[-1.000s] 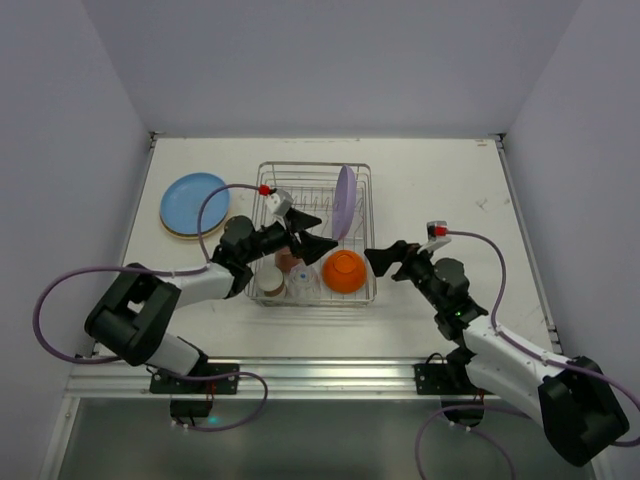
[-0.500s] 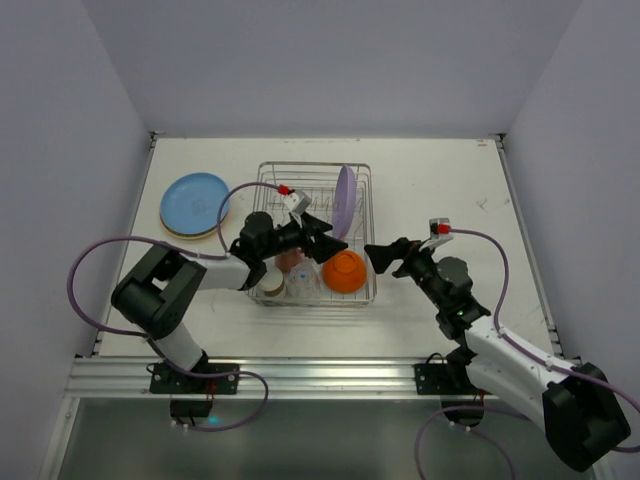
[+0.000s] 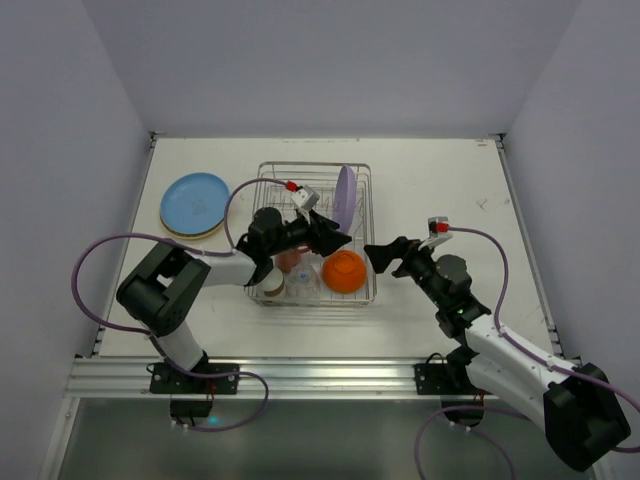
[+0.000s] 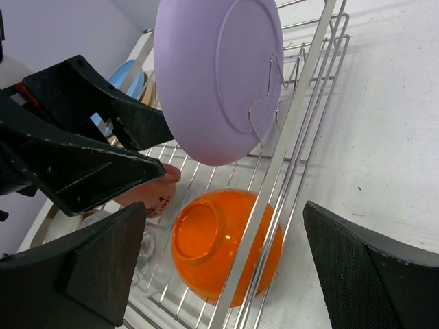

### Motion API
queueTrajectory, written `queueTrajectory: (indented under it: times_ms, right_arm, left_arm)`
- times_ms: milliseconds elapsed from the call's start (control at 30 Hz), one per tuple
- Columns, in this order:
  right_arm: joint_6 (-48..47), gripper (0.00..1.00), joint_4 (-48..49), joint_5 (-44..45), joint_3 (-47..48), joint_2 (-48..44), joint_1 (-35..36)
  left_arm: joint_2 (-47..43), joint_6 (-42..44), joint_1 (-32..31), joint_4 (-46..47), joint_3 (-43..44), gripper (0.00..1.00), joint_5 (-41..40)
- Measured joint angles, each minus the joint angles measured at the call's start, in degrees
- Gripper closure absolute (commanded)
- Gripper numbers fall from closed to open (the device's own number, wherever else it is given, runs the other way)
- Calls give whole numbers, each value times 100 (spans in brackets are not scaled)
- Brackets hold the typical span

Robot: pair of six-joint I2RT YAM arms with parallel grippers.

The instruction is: Unload the mixed dishes from the dish rack

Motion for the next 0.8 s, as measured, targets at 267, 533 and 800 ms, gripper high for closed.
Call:
queueTrajectory:
  times_ms: [267,533,800]
  right_arm:
    - [0,1,-31,-2,4,2,0]
    - [-2,1,-55,-4,61,39,-2]
    - [-2,1,-109,-87,144,162,-2]
  left_arm:
    - [9,291,-262,-321,101,58,-400]
    - [57,341,-262,-483,223,68,-496]
    - [57,472,-247,-531,271,100,-619]
